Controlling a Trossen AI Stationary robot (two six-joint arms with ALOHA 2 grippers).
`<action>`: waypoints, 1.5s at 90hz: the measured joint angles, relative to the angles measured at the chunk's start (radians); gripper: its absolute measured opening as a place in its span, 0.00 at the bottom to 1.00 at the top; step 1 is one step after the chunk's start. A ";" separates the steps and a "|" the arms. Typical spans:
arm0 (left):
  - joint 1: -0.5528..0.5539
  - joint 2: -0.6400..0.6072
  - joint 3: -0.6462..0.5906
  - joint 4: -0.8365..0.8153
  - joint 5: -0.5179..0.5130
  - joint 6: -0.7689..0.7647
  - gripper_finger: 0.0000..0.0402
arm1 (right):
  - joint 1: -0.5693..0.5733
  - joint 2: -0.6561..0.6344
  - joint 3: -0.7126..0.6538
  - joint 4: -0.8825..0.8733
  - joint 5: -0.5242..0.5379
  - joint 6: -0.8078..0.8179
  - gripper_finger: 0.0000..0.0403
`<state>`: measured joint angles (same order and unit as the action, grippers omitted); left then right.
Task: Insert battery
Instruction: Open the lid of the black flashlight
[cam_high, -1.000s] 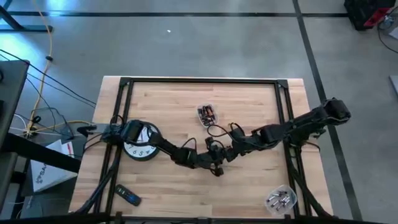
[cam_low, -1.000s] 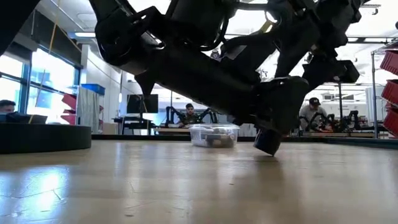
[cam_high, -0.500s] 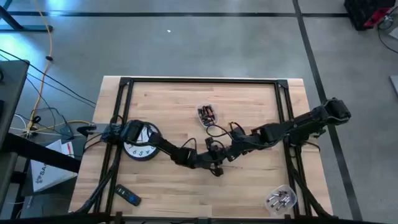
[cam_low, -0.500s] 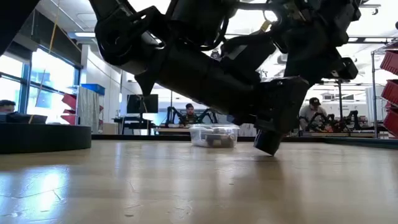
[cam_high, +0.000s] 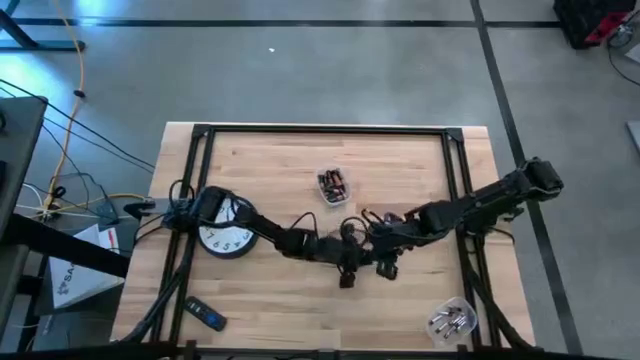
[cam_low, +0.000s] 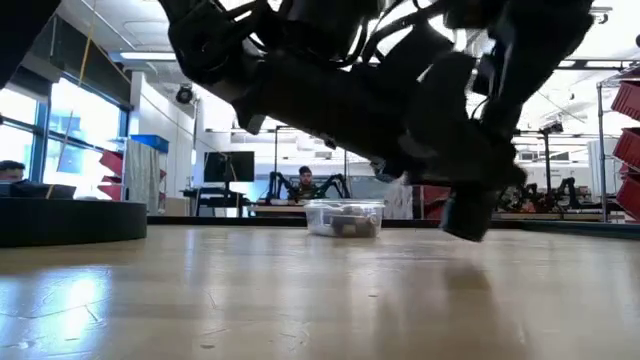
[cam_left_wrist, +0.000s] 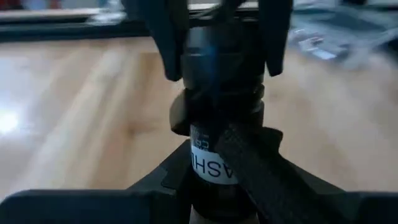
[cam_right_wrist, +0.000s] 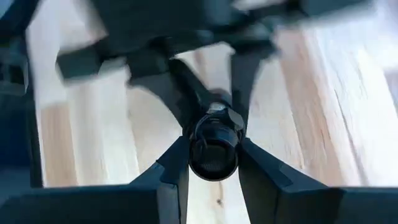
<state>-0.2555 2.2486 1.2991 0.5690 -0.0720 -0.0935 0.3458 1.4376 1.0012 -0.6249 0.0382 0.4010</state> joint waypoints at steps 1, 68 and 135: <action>0.001 0.000 0.000 0.000 0.014 -0.004 0.24 | 0.004 0.000 0.000 0.002 0.000 -0.020 0.20; 0.010 0.013 -0.005 -0.024 0.378 -0.085 0.24 | 0.170 -0.004 0.000 0.113 0.166 -0.337 0.03; -0.036 0.012 -0.005 0.016 -0.466 0.072 0.24 | -0.013 -0.003 0.074 -0.115 0.037 0.798 0.43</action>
<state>-0.2913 2.2608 1.2938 0.5850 -0.5383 -0.0212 0.3332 1.4349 1.0748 -0.7398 0.0747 1.1994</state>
